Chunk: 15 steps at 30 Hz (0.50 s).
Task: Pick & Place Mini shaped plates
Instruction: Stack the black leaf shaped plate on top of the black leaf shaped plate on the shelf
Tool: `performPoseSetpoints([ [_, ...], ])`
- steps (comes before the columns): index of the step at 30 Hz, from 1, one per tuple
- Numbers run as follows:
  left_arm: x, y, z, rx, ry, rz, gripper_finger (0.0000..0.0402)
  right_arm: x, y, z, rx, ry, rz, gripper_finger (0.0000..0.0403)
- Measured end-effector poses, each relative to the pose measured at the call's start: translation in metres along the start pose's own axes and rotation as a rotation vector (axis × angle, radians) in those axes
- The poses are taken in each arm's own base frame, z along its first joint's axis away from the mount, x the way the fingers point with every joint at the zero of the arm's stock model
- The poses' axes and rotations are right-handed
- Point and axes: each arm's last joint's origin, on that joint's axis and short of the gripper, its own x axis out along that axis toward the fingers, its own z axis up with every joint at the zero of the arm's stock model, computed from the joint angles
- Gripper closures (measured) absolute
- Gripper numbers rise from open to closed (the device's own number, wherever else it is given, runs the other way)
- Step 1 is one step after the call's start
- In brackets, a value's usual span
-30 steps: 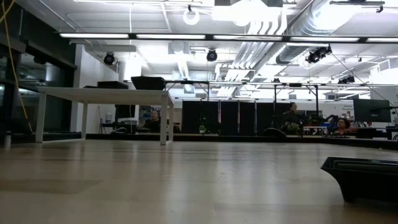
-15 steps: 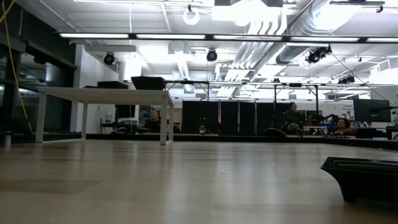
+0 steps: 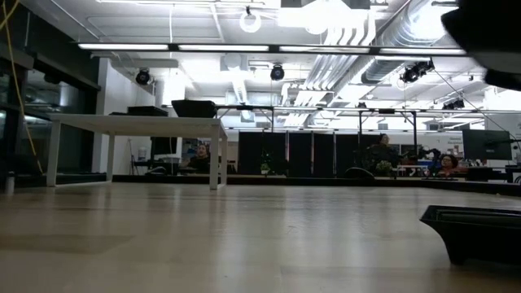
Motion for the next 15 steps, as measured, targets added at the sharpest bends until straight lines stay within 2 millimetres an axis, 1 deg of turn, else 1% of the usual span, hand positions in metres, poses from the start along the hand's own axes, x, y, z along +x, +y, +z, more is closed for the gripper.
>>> performPoseSetpoints([
  [6,0.0,0.0,0.0,-0.001,-0.002,0.011,0.031,-0.014,-0.009,0.035,-0.044,-0.144,0.02,0.0403],
  [8,0.0,0.001,0.0,-0.002,-0.003,0.042,0.031,-0.019,-0.013,0.046,-0.076,-0.192,0.02,0.0403],
  [11,0.0,0.004,0.0,-0.003,-0.008,0.146,0.031,-0.027,-0.019,0.062,-0.119,-0.29,-0.004,0.0403],
  [15,0.0,0.008,0.0,0.0,-0.011,0.314,0.031,-0.034,-0.022,0.084,-0.194,-0.479,-0.042,0.0403],
])
